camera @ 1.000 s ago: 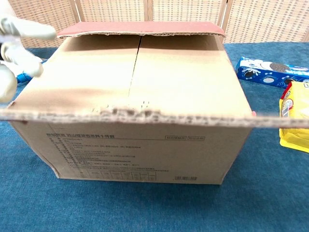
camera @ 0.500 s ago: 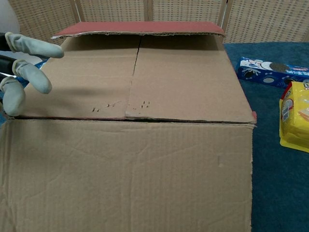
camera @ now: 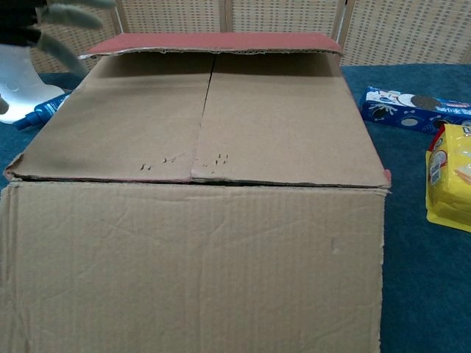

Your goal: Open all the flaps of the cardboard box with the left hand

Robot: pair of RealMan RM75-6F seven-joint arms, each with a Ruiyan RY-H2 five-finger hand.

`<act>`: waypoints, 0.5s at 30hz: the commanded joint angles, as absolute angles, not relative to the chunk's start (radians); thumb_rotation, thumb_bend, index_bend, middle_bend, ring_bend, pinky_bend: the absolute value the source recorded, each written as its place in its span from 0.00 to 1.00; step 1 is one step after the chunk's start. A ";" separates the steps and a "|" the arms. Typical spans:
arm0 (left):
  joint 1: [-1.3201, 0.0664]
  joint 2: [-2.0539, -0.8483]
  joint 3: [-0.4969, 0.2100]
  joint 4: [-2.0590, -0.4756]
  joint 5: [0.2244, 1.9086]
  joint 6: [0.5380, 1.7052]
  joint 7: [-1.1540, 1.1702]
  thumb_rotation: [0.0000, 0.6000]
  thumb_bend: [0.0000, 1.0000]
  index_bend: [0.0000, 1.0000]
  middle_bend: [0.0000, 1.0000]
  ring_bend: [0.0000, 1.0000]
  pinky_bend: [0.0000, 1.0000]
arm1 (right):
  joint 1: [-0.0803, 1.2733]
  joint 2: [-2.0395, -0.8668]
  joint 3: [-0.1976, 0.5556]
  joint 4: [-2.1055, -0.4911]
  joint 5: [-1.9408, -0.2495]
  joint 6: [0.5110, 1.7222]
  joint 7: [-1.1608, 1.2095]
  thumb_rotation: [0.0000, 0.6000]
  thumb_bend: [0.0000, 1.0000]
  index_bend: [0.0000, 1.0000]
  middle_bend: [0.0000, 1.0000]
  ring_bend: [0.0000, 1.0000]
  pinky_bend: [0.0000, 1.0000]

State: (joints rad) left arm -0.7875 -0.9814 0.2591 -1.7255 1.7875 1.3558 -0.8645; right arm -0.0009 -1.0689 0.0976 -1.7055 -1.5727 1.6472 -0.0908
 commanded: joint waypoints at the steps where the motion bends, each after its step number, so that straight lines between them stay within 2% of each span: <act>1: -0.668 -1.085 0.061 -1.788 1.607 1.443 -0.446 1.00 0.07 0.03 0.00 0.00 0.18 | -0.001 -1.068 0.097 -1.705 -1.573 1.646 -0.089 1.00 0.00 0.00 0.00 0.00 0.14; 6: -0.673 -1.084 0.007 -1.794 1.561 1.403 -0.283 1.00 0.28 0.00 0.00 0.00 0.12 | 0.000 -1.066 0.096 -1.706 -1.575 1.645 -0.084 1.00 0.00 0.00 0.00 0.00 0.14; 8: -0.685 -1.078 -0.015 -1.789 1.531 1.365 -0.190 1.00 0.33 0.00 0.00 0.00 0.10 | -0.001 -1.065 0.095 -1.707 -1.575 1.645 -0.082 1.00 0.00 0.00 0.00 0.00 0.14; 15: -0.700 -1.090 -0.045 -1.808 1.448 1.251 -0.079 1.00 0.33 0.00 0.00 0.00 0.05 | -0.001 -1.061 0.095 -1.709 -1.573 1.644 -0.075 1.00 0.00 0.00 0.00 0.00 0.14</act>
State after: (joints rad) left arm -0.6990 -1.0811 -0.0296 -1.8002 1.4691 1.2739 -0.0970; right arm -0.0012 -1.0612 0.0947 -1.7094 -1.5733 1.6437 -0.0748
